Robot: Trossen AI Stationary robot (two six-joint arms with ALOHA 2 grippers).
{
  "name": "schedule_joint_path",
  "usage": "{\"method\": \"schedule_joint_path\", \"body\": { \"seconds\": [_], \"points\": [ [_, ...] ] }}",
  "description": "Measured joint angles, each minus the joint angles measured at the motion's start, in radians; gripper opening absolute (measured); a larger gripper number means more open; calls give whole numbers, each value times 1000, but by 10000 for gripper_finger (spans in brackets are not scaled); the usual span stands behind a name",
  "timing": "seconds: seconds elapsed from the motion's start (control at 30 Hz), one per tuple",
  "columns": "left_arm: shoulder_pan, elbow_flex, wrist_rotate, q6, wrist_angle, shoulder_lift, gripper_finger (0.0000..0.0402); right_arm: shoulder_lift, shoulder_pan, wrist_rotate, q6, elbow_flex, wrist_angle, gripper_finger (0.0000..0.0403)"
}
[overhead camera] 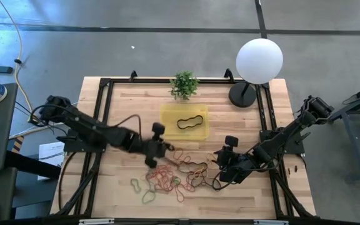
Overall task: Pick and place rubber bands into bin
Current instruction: Put the black rubber band into the yellow bin
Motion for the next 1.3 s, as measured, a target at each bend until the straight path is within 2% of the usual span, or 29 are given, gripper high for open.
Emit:
{"method": "schedule_joint_path", "body": {
  "seconds": [0.27,0.53,0.63,0.77,1.03,1.17,1.3],
  "points": [
    [239,0,78,106,1,22,0,0,0,13,-13,0,0,139],
    [409,0,366,169,46,133,4,1,0,16,-13,0,9,139],
    [422,0,385,181,46,183,23,1,0,15,-13,0,13,139],
    [419,-1,391,188,53,219,74,1,0,6,-9,0,13,139],
    [420,0,373,197,130,171,182,70,-30,-47,28,-2,-25,139],
    [419,0,394,207,129,111,206,151,-41,-102,29,-2,8,139],
    [402,0,454,227,82,32,206,241,-42,-165,-74,-2,141,139]
  ]
}}
